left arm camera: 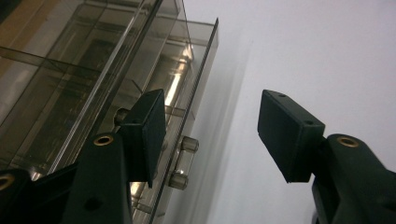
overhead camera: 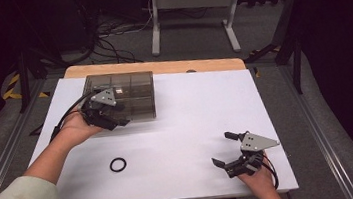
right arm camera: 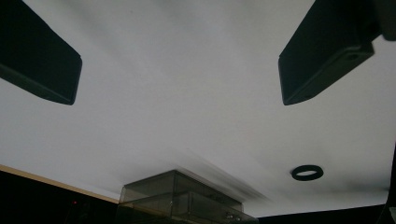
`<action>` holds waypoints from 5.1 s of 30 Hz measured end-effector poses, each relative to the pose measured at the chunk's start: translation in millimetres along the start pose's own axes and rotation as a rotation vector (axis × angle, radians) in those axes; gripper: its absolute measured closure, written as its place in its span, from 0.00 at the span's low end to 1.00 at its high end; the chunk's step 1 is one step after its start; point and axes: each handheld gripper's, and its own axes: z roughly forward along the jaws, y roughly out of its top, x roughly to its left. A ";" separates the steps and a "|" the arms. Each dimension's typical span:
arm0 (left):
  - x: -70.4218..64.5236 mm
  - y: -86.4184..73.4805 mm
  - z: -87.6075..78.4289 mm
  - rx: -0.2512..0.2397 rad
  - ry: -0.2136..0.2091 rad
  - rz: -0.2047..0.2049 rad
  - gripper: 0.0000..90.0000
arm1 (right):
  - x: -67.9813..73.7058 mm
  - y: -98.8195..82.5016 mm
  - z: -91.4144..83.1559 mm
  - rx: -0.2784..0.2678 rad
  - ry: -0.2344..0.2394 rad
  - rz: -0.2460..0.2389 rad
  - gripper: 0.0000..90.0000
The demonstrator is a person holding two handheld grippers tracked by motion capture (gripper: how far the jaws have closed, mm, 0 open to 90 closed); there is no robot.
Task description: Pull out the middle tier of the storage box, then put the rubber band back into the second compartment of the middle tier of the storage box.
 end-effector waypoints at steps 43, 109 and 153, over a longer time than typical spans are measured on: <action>-8.6 0.7 38.4 0.289 0.176 0.197 0.76 | -0.1 -0.1 0.1 0.000 0.004 -0.003 0.00; -31.1 2.0 28.7 0.354 0.023 0.219 0.80 | 0.0 -0.1 0.2 0.000 0.005 -0.004 0.00; -67.8 -10.3 -22.5 0.063 0.009 -0.012 0.40 | 0.0 -0.1 0.3 0.000 0.003 -0.001 0.00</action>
